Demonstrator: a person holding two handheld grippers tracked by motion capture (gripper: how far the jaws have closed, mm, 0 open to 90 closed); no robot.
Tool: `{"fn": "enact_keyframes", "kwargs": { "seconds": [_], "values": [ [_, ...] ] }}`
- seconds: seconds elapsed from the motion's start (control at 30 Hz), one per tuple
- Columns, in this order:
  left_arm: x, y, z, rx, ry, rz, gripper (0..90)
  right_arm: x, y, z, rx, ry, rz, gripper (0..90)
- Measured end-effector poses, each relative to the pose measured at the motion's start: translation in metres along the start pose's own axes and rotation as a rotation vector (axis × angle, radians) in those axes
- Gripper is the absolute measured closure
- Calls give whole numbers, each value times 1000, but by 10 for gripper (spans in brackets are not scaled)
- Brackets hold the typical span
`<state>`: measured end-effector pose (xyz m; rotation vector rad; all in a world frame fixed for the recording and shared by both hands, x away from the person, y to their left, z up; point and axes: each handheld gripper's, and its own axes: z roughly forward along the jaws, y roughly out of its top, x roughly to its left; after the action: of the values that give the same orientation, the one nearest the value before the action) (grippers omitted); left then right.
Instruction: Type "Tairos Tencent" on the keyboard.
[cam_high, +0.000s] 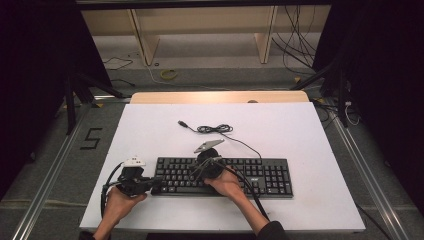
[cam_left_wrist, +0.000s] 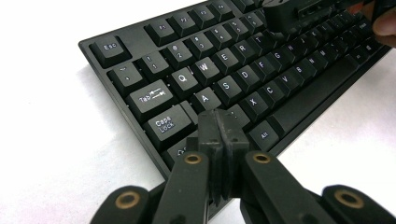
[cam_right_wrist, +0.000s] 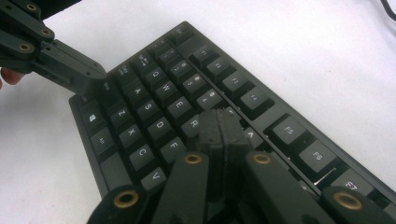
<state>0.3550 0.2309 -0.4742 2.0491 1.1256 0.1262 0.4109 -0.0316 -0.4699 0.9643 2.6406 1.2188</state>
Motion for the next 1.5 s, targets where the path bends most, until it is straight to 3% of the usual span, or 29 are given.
{"fn": "enact_keyframes", "kwargs": {
  "seconds": [1.13, 1.27, 1.5],
  "values": [
    [0, -1, 7, 36, 25, -6, 891, 3, -2, 11, 39, -17, 2, 900],
    [-2, 1, 3, 8, 12, -6, 882, 0, -1, 5, 4, -8, 25, 900],
    [-3, 3, 1, -36, -16, -6, 790, -1, 2, -9, -52, 5, 35, 883]
  ]
}}
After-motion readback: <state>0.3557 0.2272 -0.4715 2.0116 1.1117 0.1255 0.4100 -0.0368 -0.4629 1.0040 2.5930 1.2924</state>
